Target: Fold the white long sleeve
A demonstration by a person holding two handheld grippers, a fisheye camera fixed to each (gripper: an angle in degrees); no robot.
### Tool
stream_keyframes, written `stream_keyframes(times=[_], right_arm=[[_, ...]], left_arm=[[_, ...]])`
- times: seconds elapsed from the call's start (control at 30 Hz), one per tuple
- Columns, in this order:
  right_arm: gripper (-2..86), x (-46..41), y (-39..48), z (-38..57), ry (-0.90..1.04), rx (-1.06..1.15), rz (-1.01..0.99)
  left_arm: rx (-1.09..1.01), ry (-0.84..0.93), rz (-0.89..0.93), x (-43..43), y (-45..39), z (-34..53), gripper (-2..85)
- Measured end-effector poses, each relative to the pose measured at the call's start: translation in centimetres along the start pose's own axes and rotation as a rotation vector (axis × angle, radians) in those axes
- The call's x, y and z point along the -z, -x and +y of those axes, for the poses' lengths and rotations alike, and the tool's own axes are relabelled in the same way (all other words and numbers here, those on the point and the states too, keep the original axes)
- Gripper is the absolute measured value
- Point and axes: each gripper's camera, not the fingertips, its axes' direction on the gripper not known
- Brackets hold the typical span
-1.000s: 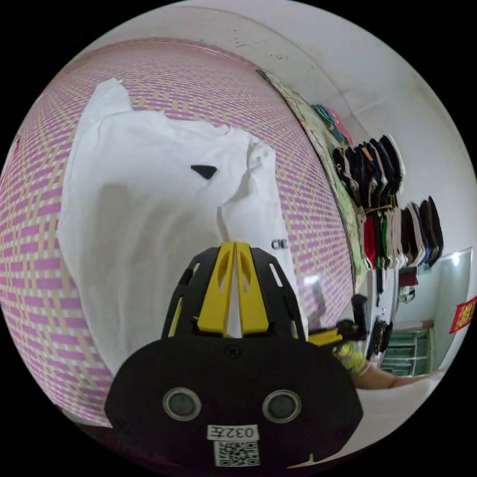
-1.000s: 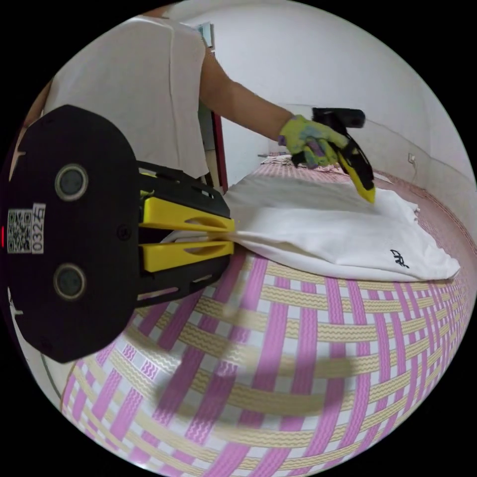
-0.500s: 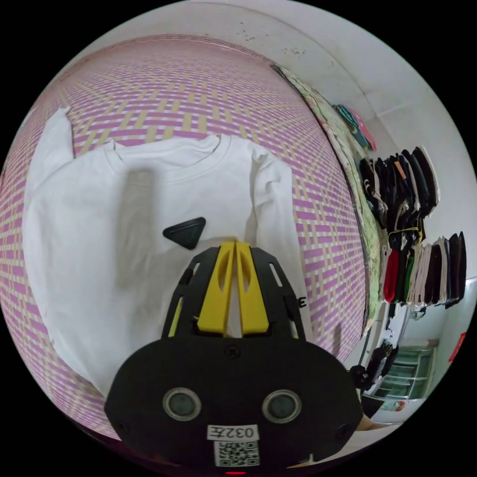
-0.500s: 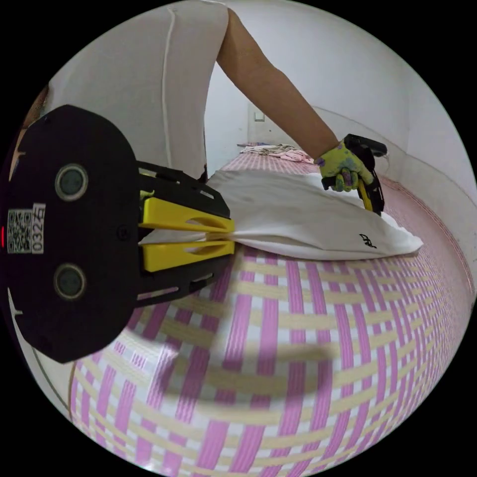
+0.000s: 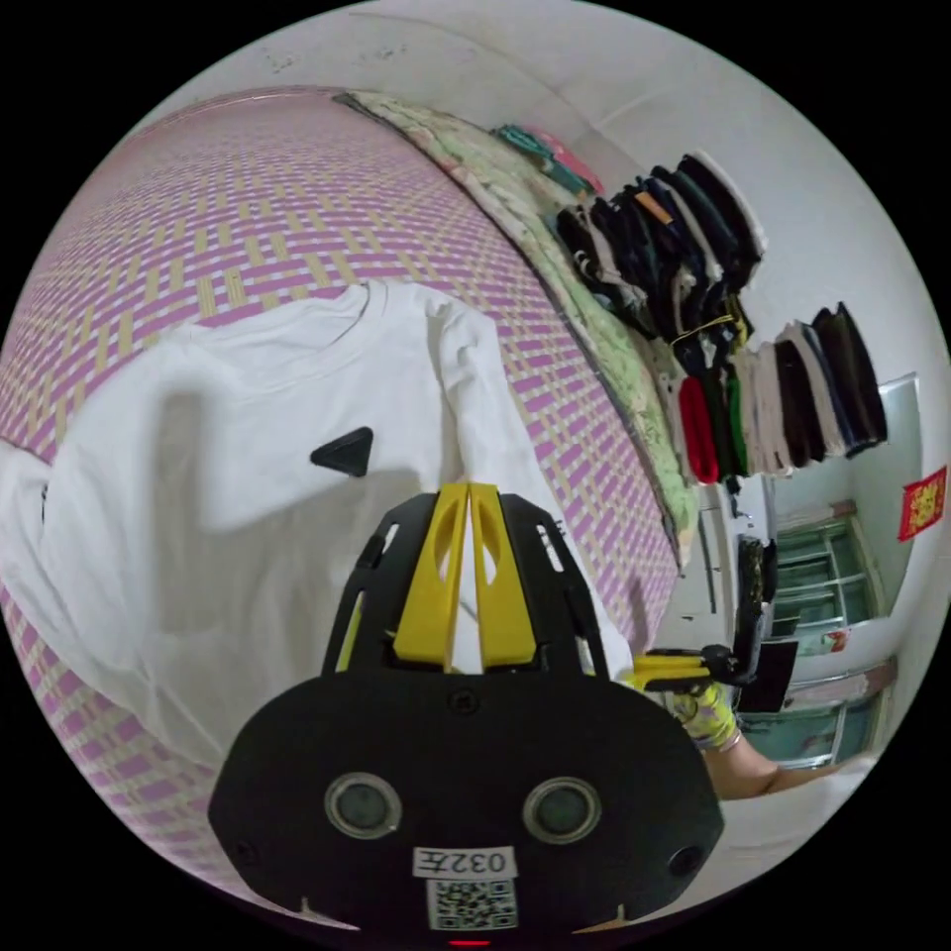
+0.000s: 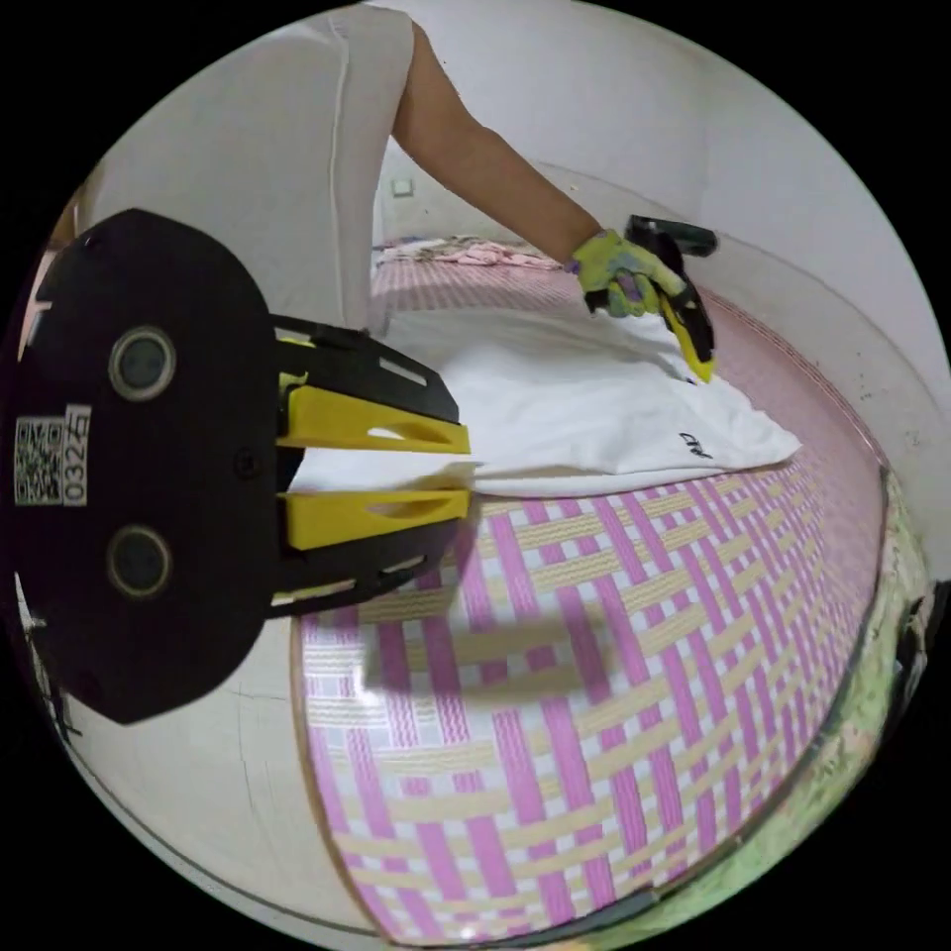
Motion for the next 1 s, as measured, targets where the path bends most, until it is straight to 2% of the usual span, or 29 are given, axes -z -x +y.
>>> stream_keyframes(times=[0.13,0.23,0.43,0.63,0.87,1.0], right_arm=[[6.4,2.9,3.6,3.1,-0.263,-0.064,0.091],[6.1,2.8,6.9,3.9,-0.352,-0.031,0.104],[5.4,-3.6,12.8,0.6,-0.215,0.071,0.071],[5.2,-9.6,18.8,-4.6,-0.092,0.168,0.057],[5.1,-13.7,22.0,-8.9,0.004,0.207,0.079],[5.2,-15.4,21.7,-10.5,0.058,0.169,0.093]], left_arm=[[-0.042,-0.060,0.060,5.9,4.8,7.1,-0.9],[0.016,-0.081,0.047,10.2,10.9,13.9,-0.9],[0.303,-0.215,0.110,17.6,25.0,27.5,-0.9],[0.516,-0.344,0.130,22.0,35.7,35.3,1.1],[0.690,-0.516,0.227,26.8,48.1,34.7,3.5],[0.785,-0.549,0.177,29.4,55.3,30.8,4.4]])
